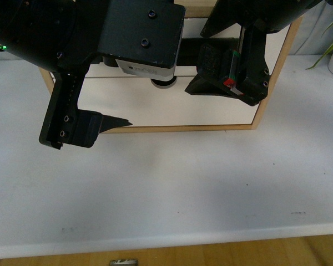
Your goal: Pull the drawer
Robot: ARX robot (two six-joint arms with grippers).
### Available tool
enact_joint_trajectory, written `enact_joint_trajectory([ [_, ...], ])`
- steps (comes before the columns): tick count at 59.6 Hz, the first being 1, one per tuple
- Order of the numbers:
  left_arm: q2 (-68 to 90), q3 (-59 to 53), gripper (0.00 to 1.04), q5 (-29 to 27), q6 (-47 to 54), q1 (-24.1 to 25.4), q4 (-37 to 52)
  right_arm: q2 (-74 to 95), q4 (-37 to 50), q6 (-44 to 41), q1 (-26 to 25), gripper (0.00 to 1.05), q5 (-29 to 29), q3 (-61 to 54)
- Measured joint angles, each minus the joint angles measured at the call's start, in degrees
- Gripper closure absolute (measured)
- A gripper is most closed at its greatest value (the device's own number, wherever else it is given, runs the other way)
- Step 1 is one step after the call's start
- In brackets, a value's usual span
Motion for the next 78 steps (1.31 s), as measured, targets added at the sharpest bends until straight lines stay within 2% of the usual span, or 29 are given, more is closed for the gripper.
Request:
enact_joint_trajectory([
  [38, 0.72, 0.55, 0.06, -2.14, 0.79, -0.35, -0.66, 2.86, -2.34, 0.24, 0.33, 0.09, -0.42, 2.01],
  [78, 1.38, 1.18, 0.06, -3.13, 1.99, 0.24, -3.06, 4.31, -4.39, 2.75, -1.68, 0.09, -3.69, 2.03],
])
